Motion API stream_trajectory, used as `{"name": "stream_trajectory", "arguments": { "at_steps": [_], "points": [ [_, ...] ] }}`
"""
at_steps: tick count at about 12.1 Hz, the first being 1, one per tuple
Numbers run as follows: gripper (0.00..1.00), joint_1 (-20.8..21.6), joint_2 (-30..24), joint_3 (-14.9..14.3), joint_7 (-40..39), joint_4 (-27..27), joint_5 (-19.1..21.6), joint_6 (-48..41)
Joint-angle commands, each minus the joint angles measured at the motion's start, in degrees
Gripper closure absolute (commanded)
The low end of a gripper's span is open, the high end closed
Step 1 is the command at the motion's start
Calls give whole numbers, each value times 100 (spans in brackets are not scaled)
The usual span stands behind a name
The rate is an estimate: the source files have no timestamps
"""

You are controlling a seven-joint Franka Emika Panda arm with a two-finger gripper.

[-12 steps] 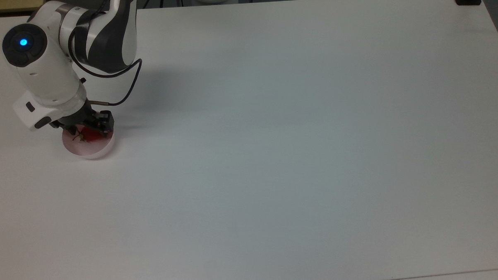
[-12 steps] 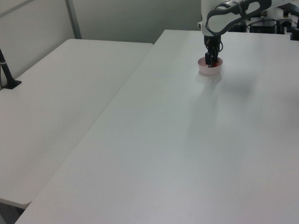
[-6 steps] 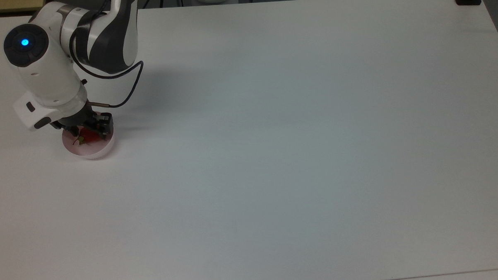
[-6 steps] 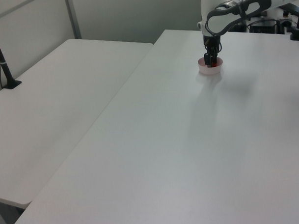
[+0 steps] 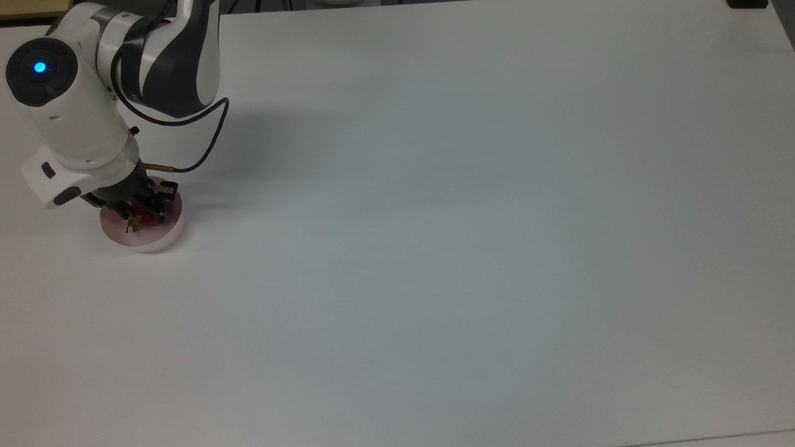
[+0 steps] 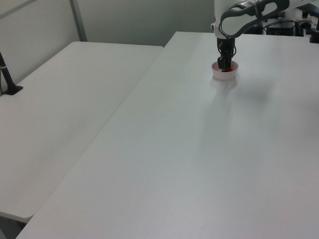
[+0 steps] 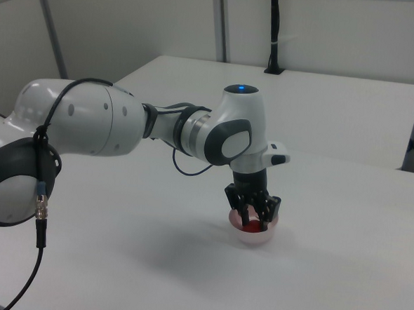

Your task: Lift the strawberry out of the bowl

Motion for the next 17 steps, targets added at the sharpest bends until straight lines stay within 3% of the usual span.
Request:
{"name": "stream_trajectory", "arguments": {
  "at_steps": [1, 5, 6, 7, 12, 14, 16, 17],
  "points": [
    [48, 10, -267, -12, 102, -82, 25, 61],
    [48, 1, -320, -11, 93, -82, 25, -1],
    [41, 1, -303, -11, 101, -91, -18, 8],
    [24, 1, -285, -11, 102, -126, -36, 16],
    [20, 19, -145, -11, 391, -319, -62, 60],
    [24, 10, -136, -20, 427, -390, -63, 60],
    [46, 2, -136, -20, 435, -364, -45, 60],
    [52, -7, -153, -20, 444, -337, -19, 60]
  ]
}}
